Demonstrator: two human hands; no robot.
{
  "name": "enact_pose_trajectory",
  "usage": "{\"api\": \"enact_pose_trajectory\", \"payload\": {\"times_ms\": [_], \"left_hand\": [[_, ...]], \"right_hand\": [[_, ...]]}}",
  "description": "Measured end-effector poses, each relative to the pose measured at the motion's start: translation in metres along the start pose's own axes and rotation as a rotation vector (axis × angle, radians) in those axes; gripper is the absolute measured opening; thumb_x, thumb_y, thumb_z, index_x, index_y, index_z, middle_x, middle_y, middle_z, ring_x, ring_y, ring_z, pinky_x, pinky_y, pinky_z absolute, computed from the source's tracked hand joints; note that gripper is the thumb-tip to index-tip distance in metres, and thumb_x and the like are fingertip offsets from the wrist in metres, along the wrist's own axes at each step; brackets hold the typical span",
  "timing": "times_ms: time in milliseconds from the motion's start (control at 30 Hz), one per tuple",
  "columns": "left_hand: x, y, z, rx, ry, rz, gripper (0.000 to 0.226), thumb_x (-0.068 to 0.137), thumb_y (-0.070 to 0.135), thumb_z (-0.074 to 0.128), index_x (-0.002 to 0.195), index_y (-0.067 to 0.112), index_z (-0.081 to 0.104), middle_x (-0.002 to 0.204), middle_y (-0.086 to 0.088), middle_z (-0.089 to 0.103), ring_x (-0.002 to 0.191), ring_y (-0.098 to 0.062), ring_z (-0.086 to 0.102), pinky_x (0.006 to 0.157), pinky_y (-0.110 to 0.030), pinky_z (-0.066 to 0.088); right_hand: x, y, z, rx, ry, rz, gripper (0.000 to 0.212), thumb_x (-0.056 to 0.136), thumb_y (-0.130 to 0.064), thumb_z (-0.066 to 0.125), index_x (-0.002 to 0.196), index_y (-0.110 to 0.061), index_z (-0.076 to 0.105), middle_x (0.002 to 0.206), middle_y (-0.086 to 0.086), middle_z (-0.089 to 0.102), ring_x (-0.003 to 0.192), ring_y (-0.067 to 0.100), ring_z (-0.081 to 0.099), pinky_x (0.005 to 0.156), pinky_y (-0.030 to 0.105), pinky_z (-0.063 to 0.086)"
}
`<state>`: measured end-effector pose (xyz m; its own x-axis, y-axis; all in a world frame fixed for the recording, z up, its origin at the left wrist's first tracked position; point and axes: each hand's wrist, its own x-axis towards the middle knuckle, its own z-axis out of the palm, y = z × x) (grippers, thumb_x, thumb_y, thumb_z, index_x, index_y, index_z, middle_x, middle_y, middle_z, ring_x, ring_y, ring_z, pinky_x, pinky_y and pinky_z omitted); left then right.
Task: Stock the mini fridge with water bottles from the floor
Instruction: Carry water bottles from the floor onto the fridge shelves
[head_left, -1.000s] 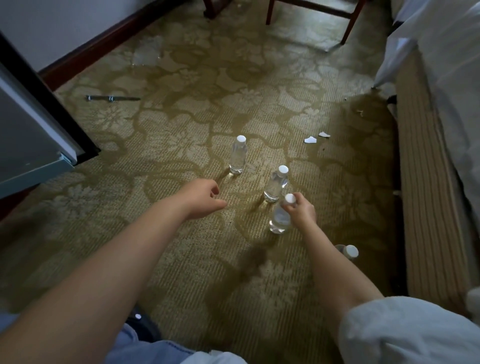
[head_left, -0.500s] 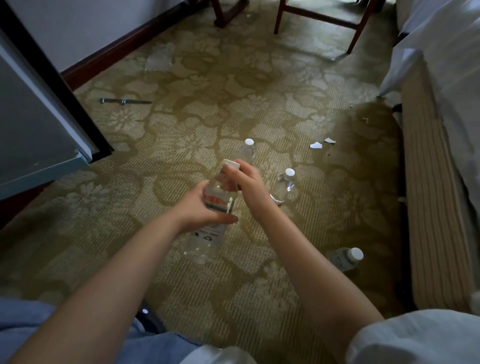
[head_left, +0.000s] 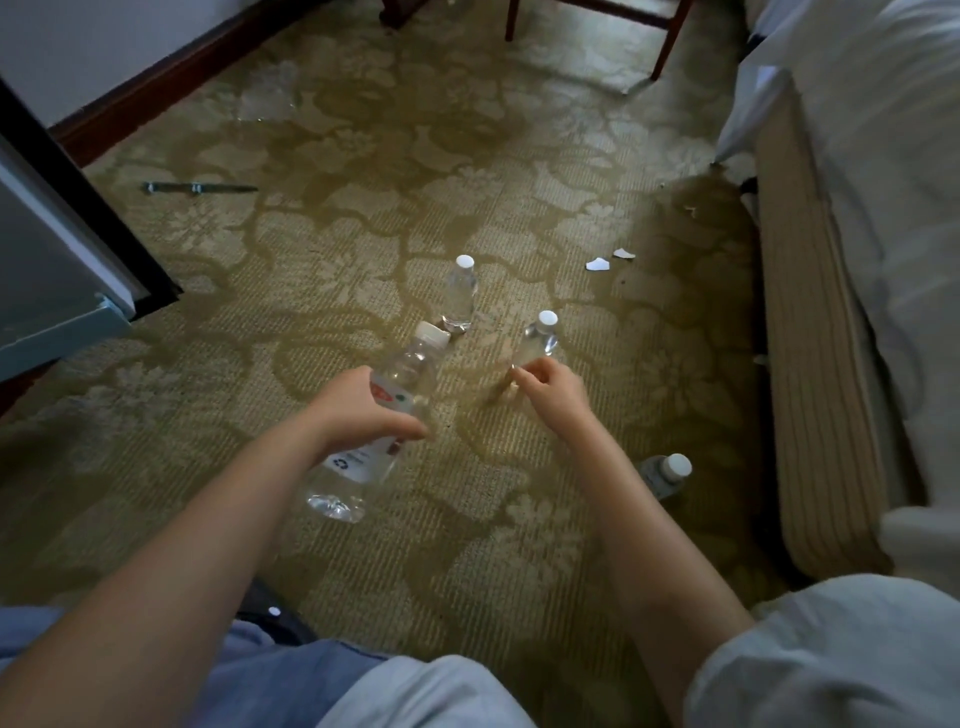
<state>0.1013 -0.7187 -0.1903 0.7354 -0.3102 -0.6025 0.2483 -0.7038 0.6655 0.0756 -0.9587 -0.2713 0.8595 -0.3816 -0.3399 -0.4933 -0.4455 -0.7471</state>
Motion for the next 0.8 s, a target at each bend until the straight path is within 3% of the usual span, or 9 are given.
{"api": "enact_pose_trajectory", "payload": {"times_ms": [100, 167, 233, 300, 367, 467, 600, 700, 800], "left_hand": [[0.0, 0.009, 0.002, 0.045, 0.016, 0.007, 0.057, 0.063, 0.028, 0.085, 0.108, 0.011, 0.054, 0.099, -0.006, 0.063, 0.085, -0.021, 0.064, 0.065, -0.03, 0.05], [0.001, 0.015, 0.006, 0.073, 0.023, 0.021, 0.057, 0.063, 0.028, 0.085, 0.108, 0.012, 0.054, 0.098, -0.005, 0.063, 0.082, -0.018, 0.065, 0.061, -0.028, 0.05], [0.002, 0.019, 0.011, 0.072, 0.022, 0.036, 0.055, 0.065, 0.026, 0.085, 0.108, 0.012, 0.055, 0.095, -0.003, 0.065, 0.075, -0.013, 0.066, 0.057, -0.025, 0.048], [0.001, 0.023, 0.017, 0.084, 0.012, 0.054, 0.054, 0.066, 0.026, 0.084, 0.108, 0.012, 0.055, 0.095, -0.002, 0.065, 0.073, -0.01, 0.065, 0.055, -0.022, 0.046], [0.0, 0.024, 0.021, 0.102, 0.009, 0.065, 0.054, 0.065, 0.028, 0.085, 0.108, 0.013, 0.055, 0.094, -0.002, 0.065, 0.072, -0.01, 0.065, 0.054, -0.022, 0.046], [0.0, 0.022, 0.024, 0.131, 0.011, 0.073, 0.053, 0.064, 0.029, 0.085, 0.107, 0.014, 0.057, 0.093, -0.001, 0.066, 0.07, -0.008, 0.066, 0.054, -0.022, 0.046], [-0.002, 0.018, 0.02, 0.169, 0.012, 0.077, 0.057, 0.062, 0.033, 0.086, 0.107, 0.014, 0.058, 0.097, -0.002, 0.066, 0.077, -0.01, 0.066, 0.057, -0.022, 0.046], [-0.005, 0.013, 0.013, 0.159, 0.036, 0.069, 0.056, 0.063, 0.031, 0.086, 0.107, 0.014, 0.057, 0.097, -0.002, 0.066, 0.077, -0.011, 0.065, 0.058, -0.022, 0.046], [-0.009, 0.007, 0.004, 0.15, 0.064, 0.049, 0.07, 0.06, 0.034, 0.087, 0.116, 0.01, 0.053, 0.107, -0.006, 0.063, 0.086, -0.016, 0.063, 0.063, -0.025, 0.049]], "right_hand": [[-0.005, 0.05, -0.021, -0.327, 0.229, 0.08, 0.03, 0.093, -0.031, 0.055, 0.118, -0.014, 0.058, 0.115, 0.002, 0.063, 0.106, 0.02, 0.057, 0.094, 0.039, 0.045], [-0.012, 0.08, -0.034, -0.43, 0.325, 0.127, 0.041, 0.092, -0.027, 0.055, 0.13, -0.014, 0.05, 0.132, 0.005, 0.054, 0.124, 0.023, 0.047, 0.109, 0.046, 0.033], [-0.018, 0.107, -0.044, -0.524, 0.334, 0.239, 0.055, 0.091, -0.026, 0.055, 0.142, -0.013, 0.038, 0.148, 0.008, 0.038, 0.141, 0.027, 0.028, 0.117, 0.052, 0.018], [-0.025, 0.13, -0.048, -0.543, 0.306, 0.368, 0.064, 0.09, -0.027, 0.058, 0.146, -0.014, 0.031, 0.156, 0.011, 0.024, 0.146, 0.032, 0.015, 0.116, 0.055, 0.014], [-0.034, 0.144, -0.046, -0.466, 0.297, 0.424, 0.06, 0.09, -0.021, 0.06, 0.144, -0.011, 0.035, 0.154, 0.014, 0.022, 0.142, 0.035, 0.022, 0.111, 0.051, 0.029], [-0.039, 0.15, -0.037, -0.429, 0.342, 0.369, 0.047, 0.09, -0.009, 0.059, 0.134, -0.009, 0.044, 0.137, 0.015, 0.041, 0.119, 0.031, 0.048, 0.095, 0.041, 0.049], [-0.027, 0.142, -0.03, -0.329, 0.255, 0.355, 0.04, 0.091, -0.012, 0.059, 0.129, -0.014, 0.047, 0.123, 0.011, 0.056, 0.11, 0.029, 0.057, 0.087, 0.04, 0.051], [-0.021, 0.125, -0.023, -0.283, 0.171, 0.25, 0.011, 0.096, -0.017, 0.051, 0.105, -0.018, 0.057, 0.1, 0.007, 0.063, 0.088, 0.024, 0.061, 0.075, 0.036, 0.051], [-0.01, 0.089, -0.009, -0.404, 0.191, 0.038, 0.021, 0.1, -0.026, 0.042, 0.089, -0.019, 0.059, 0.083, 0.001, 0.064, 0.076, 0.022, 0.061, 0.063, 0.033, 0.047]]}}
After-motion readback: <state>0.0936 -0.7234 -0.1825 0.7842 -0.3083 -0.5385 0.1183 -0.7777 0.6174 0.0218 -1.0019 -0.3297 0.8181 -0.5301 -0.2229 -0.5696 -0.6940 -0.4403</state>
